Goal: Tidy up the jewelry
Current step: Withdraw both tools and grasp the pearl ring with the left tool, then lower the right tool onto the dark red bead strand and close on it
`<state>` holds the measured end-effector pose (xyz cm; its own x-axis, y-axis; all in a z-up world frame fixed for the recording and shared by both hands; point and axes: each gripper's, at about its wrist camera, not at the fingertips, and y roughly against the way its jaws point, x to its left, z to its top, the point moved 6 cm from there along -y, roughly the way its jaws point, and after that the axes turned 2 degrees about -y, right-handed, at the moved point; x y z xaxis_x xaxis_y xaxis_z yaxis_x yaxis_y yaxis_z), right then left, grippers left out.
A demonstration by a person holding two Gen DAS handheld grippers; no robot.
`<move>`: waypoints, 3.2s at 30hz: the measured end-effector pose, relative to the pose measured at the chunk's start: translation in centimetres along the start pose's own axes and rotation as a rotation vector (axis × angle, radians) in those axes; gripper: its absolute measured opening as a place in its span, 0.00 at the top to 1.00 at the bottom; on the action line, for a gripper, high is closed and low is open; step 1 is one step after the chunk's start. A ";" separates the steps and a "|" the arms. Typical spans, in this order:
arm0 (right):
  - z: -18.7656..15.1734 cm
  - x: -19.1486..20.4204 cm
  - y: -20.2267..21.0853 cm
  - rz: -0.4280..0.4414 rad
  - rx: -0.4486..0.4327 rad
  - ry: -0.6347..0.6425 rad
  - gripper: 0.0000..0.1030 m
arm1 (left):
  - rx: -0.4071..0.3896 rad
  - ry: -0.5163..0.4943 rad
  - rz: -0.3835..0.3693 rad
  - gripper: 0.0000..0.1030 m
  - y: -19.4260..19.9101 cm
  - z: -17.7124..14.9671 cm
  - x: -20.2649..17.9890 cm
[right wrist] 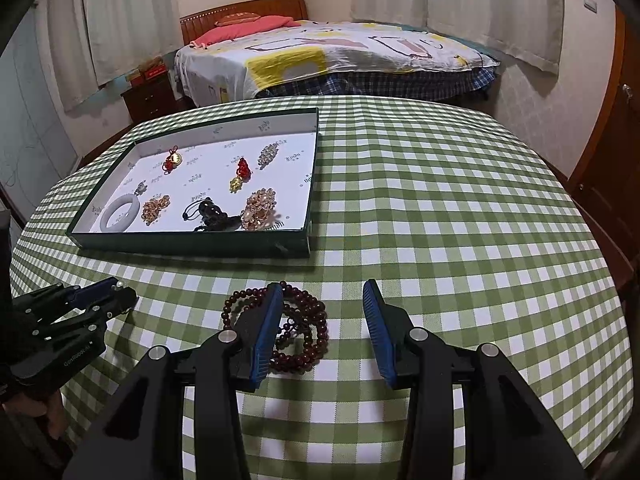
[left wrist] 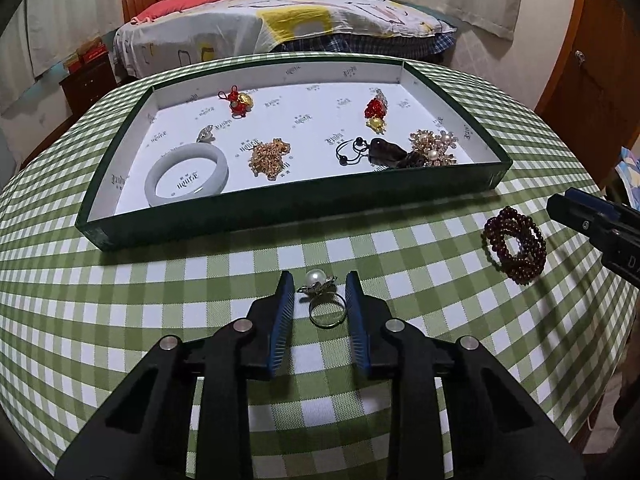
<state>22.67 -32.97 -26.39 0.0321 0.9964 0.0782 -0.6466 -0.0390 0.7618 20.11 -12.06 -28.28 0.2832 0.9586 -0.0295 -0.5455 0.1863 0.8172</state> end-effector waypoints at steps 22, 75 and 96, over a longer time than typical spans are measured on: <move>-0.5 -0.2 -0.3 -0.005 0.010 0.002 0.59 | -0.018 -0.026 0.001 0.78 -0.2 0.3 -0.2; -1.1 3.8 -3.7 0.026 0.079 0.076 0.36 | -0.054 0.019 0.092 0.81 2.8 -0.8 6.4; -1.6 3.5 -4.2 0.021 0.077 0.078 0.49 | -0.045 0.022 0.088 0.81 2.3 -1.1 6.6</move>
<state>24.26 -29.17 -30.34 -0.0420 0.9980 0.0470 -0.5861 -0.0627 0.8078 19.87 -5.06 -27.16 0.2156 0.9761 0.0286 -0.6026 0.1099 0.7905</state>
